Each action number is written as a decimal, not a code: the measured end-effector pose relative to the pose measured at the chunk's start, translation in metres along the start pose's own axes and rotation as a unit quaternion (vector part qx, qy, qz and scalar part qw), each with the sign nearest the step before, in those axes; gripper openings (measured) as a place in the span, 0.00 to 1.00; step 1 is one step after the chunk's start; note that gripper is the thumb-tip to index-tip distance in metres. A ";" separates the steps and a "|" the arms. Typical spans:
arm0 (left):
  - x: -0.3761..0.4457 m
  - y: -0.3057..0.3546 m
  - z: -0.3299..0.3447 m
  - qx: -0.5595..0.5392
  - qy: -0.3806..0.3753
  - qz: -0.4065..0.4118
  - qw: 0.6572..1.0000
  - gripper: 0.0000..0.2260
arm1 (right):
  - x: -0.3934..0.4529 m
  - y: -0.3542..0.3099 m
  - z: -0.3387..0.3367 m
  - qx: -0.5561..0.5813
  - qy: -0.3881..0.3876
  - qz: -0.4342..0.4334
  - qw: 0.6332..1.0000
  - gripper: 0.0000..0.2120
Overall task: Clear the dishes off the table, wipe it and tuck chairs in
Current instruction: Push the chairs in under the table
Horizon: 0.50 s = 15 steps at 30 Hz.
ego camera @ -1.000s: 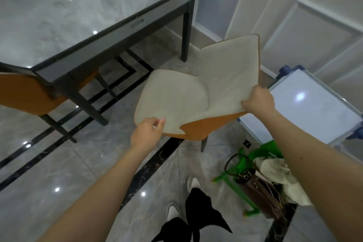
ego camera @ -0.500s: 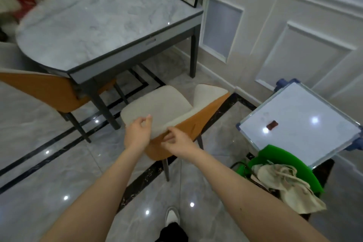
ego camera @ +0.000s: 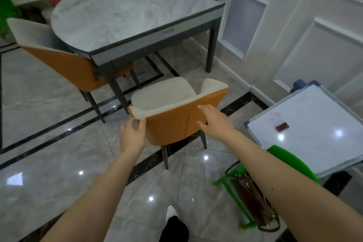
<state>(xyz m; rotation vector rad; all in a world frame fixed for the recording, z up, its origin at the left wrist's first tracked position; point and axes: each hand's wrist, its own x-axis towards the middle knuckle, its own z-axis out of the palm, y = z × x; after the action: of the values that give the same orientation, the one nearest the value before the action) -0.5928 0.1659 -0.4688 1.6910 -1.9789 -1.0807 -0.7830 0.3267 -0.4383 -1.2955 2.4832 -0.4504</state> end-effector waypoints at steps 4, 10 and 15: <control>0.026 0.013 0.006 -0.047 0.021 -0.045 0.998 0.28 | 0.031 0.001 -0.005 -0.098 0.032 -0.038 0.994 0.34; 0.084 0.025 0.035 -0.212 -0.025 -0.204 0.955 0.34 | 0.089 0.015 -0.007 -0.189 -0.023 -0.022 0.981 0.44; 0.110 0.026 0.050 -0.158 -0.001 -0.215 0.964 0.26 | 0.137 0.022 0.007 -0.238 -0.112 -0.051 0.963 0.37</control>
<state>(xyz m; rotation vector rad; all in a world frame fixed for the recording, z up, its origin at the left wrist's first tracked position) -0.6722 0.0790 -0.5083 1.9756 -1.3695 -1.4496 -0.8712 0.2242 -0.4703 -1.5489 2.4173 0.2842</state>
